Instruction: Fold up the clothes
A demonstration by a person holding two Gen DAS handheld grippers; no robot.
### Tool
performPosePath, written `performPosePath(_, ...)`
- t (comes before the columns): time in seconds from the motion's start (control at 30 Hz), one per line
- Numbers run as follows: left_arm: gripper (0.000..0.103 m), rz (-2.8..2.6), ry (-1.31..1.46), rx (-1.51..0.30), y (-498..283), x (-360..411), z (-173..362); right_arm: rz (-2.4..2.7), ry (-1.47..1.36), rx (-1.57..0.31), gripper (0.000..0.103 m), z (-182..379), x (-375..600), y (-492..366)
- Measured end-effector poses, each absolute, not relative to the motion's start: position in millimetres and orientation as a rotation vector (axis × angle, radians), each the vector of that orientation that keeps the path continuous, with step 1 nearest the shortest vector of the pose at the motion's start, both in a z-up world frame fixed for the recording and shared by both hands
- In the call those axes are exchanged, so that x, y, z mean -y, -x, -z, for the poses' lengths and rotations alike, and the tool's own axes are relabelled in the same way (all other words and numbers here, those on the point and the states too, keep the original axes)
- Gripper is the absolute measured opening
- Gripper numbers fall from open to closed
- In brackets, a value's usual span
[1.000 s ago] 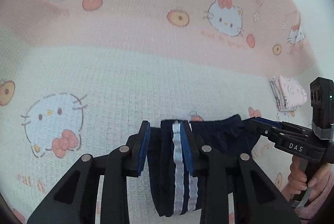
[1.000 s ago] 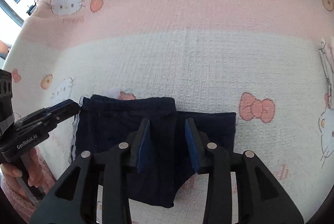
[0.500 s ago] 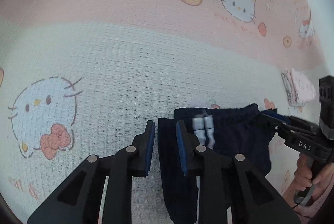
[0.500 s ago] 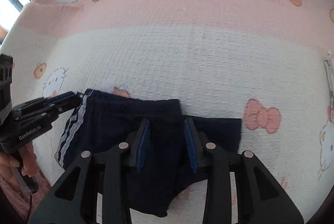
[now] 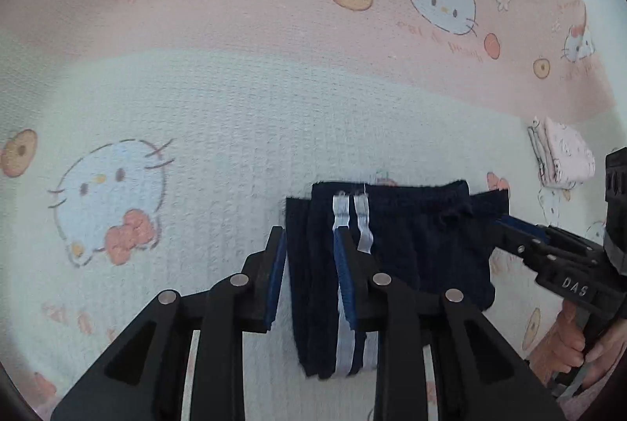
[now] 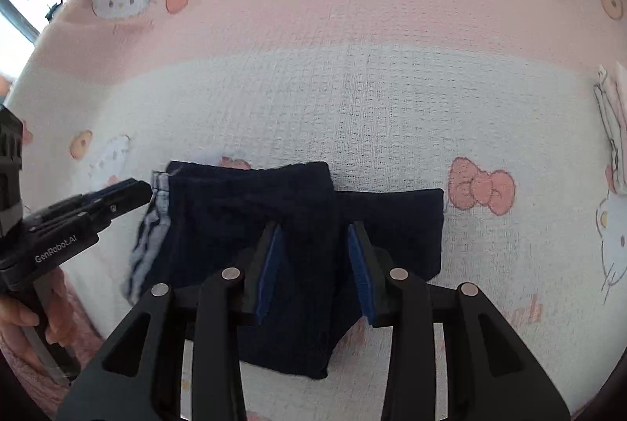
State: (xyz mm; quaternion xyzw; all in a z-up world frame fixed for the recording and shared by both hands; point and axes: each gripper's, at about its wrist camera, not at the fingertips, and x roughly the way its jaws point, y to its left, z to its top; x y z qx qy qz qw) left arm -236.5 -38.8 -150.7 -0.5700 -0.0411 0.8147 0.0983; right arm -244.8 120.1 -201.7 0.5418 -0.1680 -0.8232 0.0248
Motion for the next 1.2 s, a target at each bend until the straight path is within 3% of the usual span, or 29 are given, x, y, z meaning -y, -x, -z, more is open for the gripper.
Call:
performPosePath(0.17, 0.029, -2.271, 1.827, 0.395, 185.3, 61.3, 168.9, 2.485, -1.725, 0.478, 0.041, 206.5, -113.9, 202.3)
performPosePath(0.53, 0.027, -2.261, 1.721, 0.301, 185.7, 30.6, 179.6, 2.414, -1.745, 0.58, 0.041, 237.2, -104.7, 193.0)
performPosePath(0.57, 0.025, -2.256, 1.714, 0.308, 187.6, 29.2, 179.7, 2.412, -1.738, 0.593, 0.04, 238.2, -104.3, 193.8)
performPosePath(0.6, 0.025, -2.252, 1.701, 0.325, 187.8, 29.9, 176.7, 2.418, -1.736, 0.584, 0.031, 237.8, -103.8, 194.0)
performPosePath(0.7, 0.025, -2.29, 1.63, 0.398, 180.6, 39.7, 158.1, 2.444, -1.728, 0.544, 0.02, 234.7, -102.4, 192.9)
performPosePath(0.83, 0.027, -2.277, 1.583, 0.464, 183.7, 43.4, 154.8, 2.455, -1.717, 0.5, 0.017, 231.6, -100.6, 188.1)
performPosePath(0.93, 0.027, -2.229, 1.675, 0.422, 196.5, 34.3, 177.3, 2.453, -1.73, 0.496, 0.017, 234.1, -100.1, 186.7)
performPosePath(1.03, 0.027, -2.309, 1.813, 0.143, 196.0, 28.6, 193.6, 2.465, -1.755, 0.459, 0.016, 235.1, -101.1, 183.2)
performPosePath(1.2, 0.029, -2.341, 1.805, 0.241, 191.8, 45.5, 183.5, 2.47, -1.778, 0.394, 0.02, 234.2, -109.3, 171.8)
